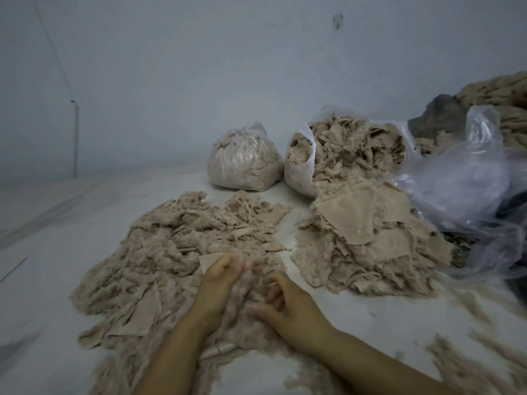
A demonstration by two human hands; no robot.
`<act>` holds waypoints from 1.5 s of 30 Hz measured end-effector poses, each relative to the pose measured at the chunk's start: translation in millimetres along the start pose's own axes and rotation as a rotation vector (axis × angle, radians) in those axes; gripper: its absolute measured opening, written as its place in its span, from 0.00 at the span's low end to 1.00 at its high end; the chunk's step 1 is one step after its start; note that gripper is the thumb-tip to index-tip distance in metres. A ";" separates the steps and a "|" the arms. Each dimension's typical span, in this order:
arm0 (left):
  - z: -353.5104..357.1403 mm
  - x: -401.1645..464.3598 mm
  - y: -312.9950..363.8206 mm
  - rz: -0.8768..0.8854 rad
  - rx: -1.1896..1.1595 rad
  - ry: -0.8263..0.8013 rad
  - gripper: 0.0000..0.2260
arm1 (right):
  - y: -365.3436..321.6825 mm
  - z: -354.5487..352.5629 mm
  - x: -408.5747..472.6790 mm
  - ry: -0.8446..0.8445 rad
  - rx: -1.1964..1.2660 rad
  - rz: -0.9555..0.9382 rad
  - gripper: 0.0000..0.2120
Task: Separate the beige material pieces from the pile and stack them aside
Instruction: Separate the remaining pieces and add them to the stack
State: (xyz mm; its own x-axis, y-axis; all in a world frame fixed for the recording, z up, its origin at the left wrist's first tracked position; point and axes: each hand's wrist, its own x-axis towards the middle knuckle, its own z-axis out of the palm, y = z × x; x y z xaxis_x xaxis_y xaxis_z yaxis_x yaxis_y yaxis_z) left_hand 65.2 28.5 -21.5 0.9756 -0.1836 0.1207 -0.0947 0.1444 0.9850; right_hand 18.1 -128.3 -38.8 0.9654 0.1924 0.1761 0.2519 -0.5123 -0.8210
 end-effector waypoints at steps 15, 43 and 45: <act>4.8 -7.7 4.7 0.088 0.492 -0.251 0.16 | -15.1 -17.3 12.1 0.082 1.013 0.245 0.02; 14.6 -12.3 4.6 0.054 0.349 -0.121 0.18 | -23.0 -20.8 10.4 0.184 0.938 0.272 0.10; 19.9 -14.1 0.2 0.033 0.329 -0.104 0.18 | -24.6 -16.5 13.3 0.285 0.848 0.271 0.09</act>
State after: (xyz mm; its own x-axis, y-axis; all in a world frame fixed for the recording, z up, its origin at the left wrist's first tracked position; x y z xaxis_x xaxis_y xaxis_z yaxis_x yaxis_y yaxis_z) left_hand 47.5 11.7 -20.5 0.9469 -0.2850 0.1486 -0.2016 -0.1663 0.9652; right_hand 25.9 -127.0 -7.3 0.9924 -0.1145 -0.0449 -0.0093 0.2938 -0.9558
